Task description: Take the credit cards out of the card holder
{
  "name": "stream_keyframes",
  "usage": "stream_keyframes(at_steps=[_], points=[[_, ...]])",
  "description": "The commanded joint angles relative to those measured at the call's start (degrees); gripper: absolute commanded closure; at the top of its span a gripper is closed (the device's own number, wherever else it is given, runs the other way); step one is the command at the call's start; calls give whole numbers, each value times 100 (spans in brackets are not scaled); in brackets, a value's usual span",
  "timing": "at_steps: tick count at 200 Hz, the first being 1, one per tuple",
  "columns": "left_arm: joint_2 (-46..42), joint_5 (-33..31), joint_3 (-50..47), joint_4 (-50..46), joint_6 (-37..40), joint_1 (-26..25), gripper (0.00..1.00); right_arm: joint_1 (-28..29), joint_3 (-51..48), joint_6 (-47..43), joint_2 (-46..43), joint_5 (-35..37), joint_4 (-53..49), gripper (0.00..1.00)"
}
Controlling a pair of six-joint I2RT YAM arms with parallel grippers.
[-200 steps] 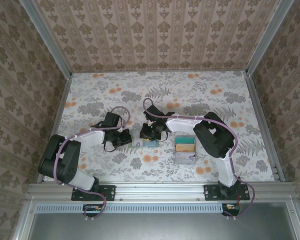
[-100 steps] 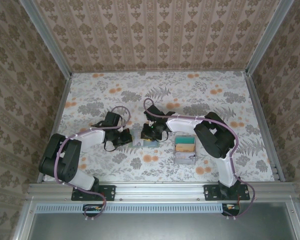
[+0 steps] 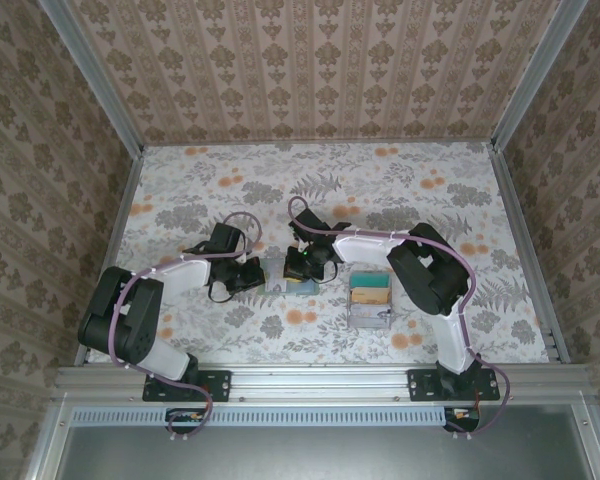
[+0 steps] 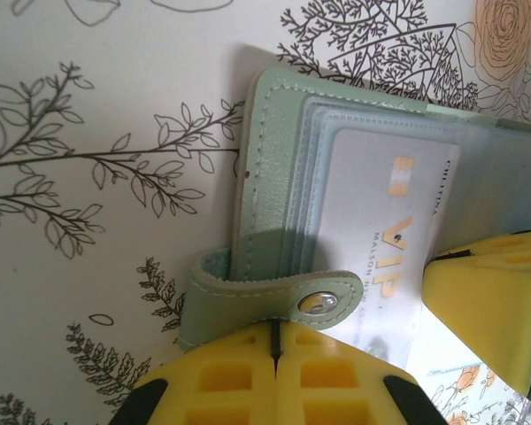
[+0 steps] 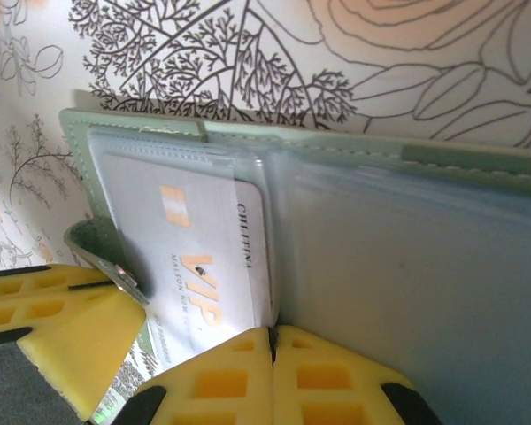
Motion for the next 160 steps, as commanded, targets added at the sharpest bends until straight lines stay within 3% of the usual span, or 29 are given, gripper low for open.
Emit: stream_keyframes(at_steps=[1, 114, 132, 160], points=[[129, -60, 33, -184, 26, -93, 100, 28, 24, -7, -38, 30, -114, 100], [63, -105, -16, -197, 16, -53, 100, -149, -427, -67, -534, 146, -57, 100], [58, -99, -16, -190, 8, -58, 100, -92, -392, -50, -521, 105, 69, 88], [64, -98, -26, -188, 13, -54, 100, -7, -342, 7, -464, 101, 240, 83]])
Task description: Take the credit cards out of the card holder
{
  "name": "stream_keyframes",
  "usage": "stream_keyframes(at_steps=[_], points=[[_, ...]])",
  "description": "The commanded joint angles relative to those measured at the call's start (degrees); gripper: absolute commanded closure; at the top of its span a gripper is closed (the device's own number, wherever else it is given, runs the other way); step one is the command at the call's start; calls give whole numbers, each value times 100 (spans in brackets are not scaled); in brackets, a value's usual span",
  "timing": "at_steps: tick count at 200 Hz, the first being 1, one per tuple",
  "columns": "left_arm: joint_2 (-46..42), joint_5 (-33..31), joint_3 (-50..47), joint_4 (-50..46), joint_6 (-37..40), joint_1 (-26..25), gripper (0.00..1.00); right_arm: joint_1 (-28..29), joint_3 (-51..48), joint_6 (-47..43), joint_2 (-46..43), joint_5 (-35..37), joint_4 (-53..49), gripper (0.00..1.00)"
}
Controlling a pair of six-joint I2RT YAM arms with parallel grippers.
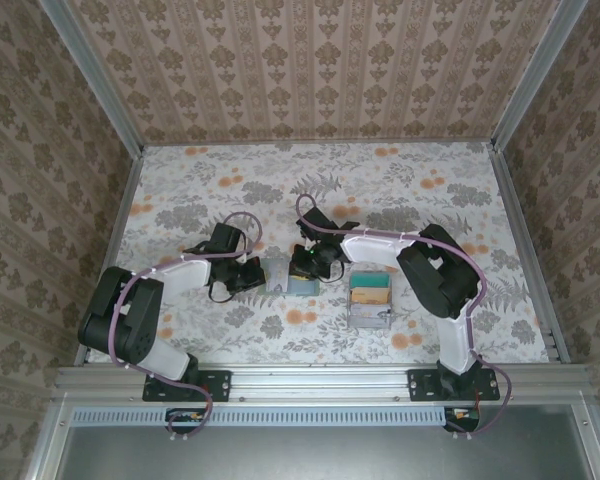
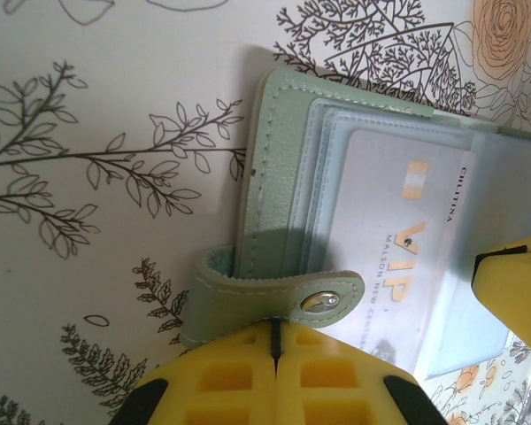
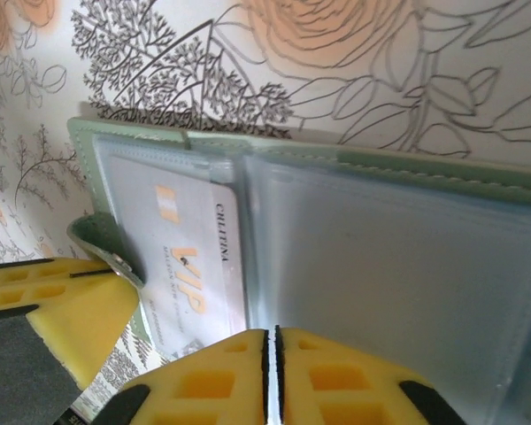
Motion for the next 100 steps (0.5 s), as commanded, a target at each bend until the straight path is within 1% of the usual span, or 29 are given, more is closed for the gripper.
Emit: stream_keyframes(at_steps=[1, 30, 100], points=[[61, -78, -21, -191, 15, -49, 100, 95, -20, 39, -100, -41, 198, 83], [86, -68, -17, -188, 19, -49, 100, 126, 65, 70, 41, -85, 248, 78], [145, -43, 9, -187, 35, -53, 100, 146, 154, 71, 322, -162, 220, 77]])
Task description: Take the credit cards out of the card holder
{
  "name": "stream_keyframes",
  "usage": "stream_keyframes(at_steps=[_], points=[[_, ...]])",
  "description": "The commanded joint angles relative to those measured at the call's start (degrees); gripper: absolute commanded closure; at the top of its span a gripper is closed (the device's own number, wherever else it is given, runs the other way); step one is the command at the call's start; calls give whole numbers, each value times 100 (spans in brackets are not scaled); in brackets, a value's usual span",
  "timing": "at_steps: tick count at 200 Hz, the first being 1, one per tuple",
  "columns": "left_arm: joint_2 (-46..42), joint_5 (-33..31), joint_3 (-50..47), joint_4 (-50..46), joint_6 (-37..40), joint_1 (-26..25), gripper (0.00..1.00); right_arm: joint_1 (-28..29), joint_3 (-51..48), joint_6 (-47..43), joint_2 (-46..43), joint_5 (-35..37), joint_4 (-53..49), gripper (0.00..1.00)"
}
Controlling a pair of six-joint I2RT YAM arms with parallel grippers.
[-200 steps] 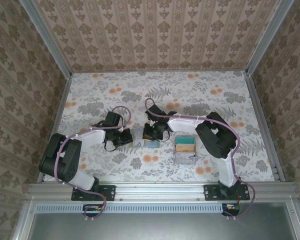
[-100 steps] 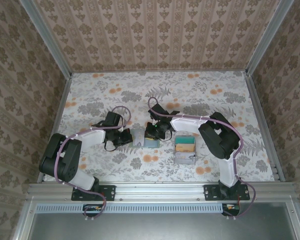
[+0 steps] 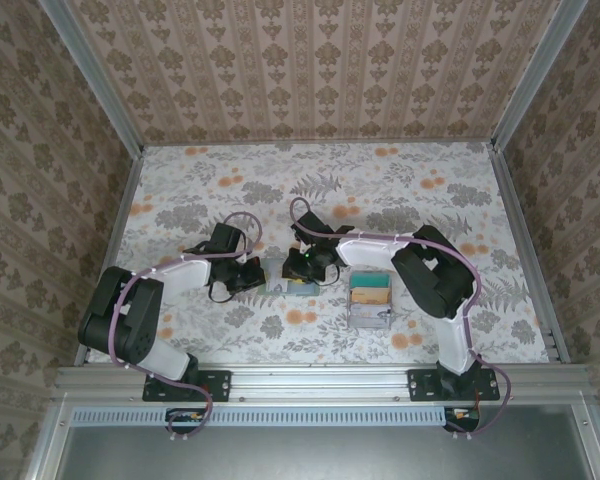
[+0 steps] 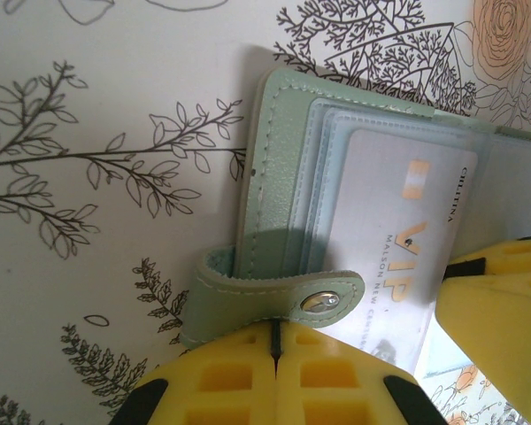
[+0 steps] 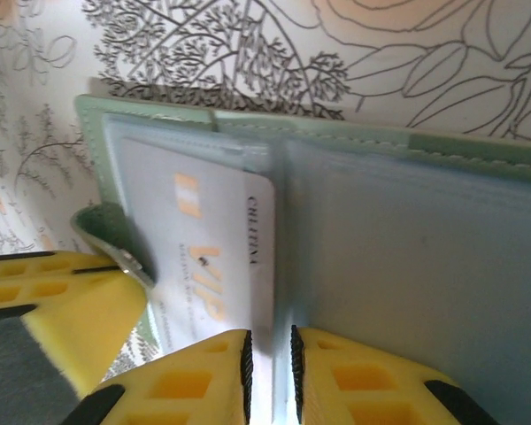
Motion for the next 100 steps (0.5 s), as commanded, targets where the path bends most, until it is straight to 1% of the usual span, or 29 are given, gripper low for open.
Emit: stream_keyframes(at_steps=[1, 70, 86, 100], points=[[145, -40, 10, -185, 35, -51, 100, 28, 138, 51, 156, -146, -2, 77], [217, 19, 36, -148, 26, -58, 100, 64, 215, 68, 201, -287, 209, 79], [207, 22, 36, -148, 26, -58, 100, 67, 204, 86, 218, -343, 286, 82], [224, 33, 36, -140, 26, -70, 100, 70, 204, 110, 227, -407, 365, 82]])
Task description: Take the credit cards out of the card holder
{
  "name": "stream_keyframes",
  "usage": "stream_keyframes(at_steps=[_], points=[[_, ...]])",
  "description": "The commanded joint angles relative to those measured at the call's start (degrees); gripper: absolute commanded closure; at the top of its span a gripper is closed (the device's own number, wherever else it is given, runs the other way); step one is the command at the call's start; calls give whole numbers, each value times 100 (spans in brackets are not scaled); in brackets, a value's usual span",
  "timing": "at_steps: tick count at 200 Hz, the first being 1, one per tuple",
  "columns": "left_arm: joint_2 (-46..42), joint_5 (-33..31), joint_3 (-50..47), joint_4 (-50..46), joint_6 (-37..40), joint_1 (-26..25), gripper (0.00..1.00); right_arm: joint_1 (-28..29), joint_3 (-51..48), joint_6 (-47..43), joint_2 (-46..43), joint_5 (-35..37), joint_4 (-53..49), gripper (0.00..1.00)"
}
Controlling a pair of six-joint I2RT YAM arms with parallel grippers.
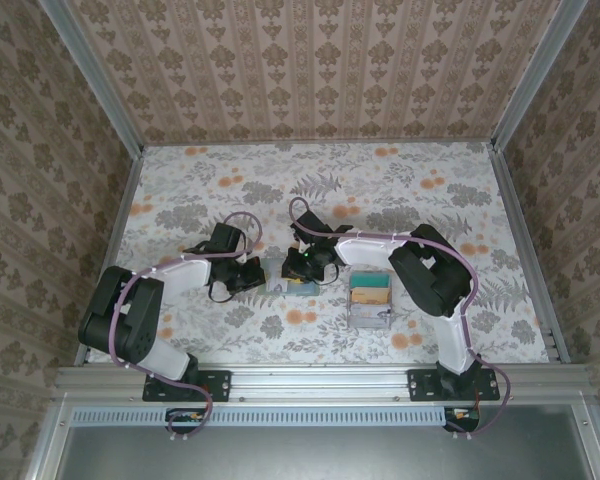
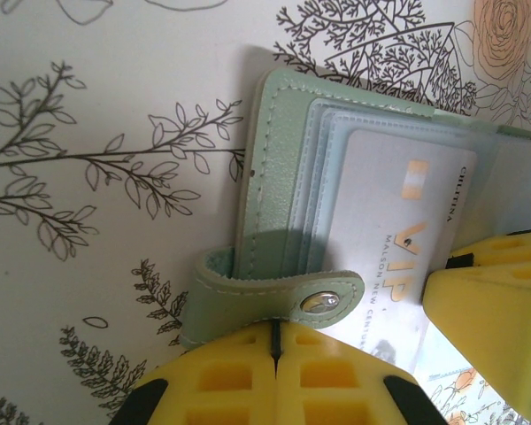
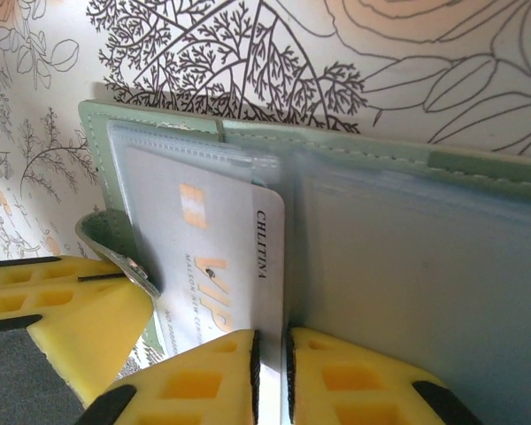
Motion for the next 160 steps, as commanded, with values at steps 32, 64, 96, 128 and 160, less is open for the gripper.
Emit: stream_keyframes(at_steps=[32, 64, 96, 128, 160], points=[[192, 6, 36, -150, 26, -82, 100, 63, 115, 100, 137, -369, 431, 86], [168, -40, 45, -202, 26, -84, 100, 51, 54, 84, 55, -277, 347, 100], [108, -158, 18, -297, 28, -42, 100, -68, -195, 58, -173, -104, 295, 100], [102, -228, 1, -370, 26, 39, 100, -185, -426, 10, -396, -65, 295, 100], [107, -215, -9, -361, 28, 48, 100, -211, -509, -17, -528, -18, 275, 100]])
